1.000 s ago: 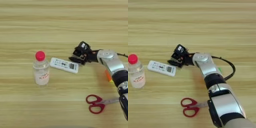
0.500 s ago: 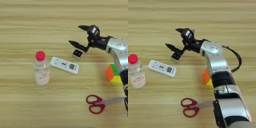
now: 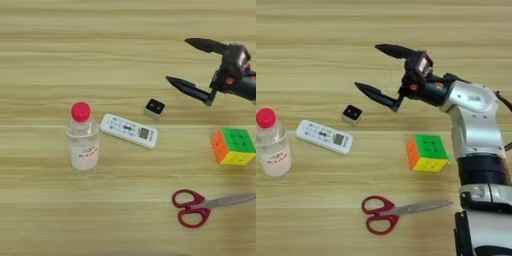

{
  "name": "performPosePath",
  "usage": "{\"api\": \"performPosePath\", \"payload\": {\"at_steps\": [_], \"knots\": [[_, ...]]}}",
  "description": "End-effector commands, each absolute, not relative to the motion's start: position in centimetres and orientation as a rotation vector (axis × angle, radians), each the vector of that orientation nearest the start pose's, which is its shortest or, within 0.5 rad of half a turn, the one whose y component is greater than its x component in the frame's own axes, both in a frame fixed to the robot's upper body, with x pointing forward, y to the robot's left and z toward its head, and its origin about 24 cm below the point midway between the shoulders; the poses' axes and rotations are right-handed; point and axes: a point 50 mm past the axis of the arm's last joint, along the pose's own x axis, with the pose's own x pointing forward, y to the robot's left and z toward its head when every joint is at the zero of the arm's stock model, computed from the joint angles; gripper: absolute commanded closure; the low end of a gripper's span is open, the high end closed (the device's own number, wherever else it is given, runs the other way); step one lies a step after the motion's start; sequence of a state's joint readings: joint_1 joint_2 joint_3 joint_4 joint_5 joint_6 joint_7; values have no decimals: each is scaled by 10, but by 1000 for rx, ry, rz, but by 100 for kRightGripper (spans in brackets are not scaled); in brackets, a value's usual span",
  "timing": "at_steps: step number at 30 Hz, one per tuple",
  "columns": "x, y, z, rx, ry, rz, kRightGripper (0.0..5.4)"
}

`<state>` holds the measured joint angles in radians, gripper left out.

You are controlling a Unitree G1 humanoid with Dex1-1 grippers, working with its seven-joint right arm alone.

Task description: Move the objects on the table

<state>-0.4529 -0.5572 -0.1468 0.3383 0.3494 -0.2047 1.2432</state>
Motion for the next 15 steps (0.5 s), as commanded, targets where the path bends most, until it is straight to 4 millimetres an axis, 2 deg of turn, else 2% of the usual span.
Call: {"api": "performPosePath", "payload": {"at_steps": [1,4,8,15], "knots": [[299,-269,175,-425,-219,1010,4],[297,-286,169,-367,-148,1024,4],[290,-305,155,-391,-18,1022,4],[282,-321,132,-498,146,1028,4]]}}
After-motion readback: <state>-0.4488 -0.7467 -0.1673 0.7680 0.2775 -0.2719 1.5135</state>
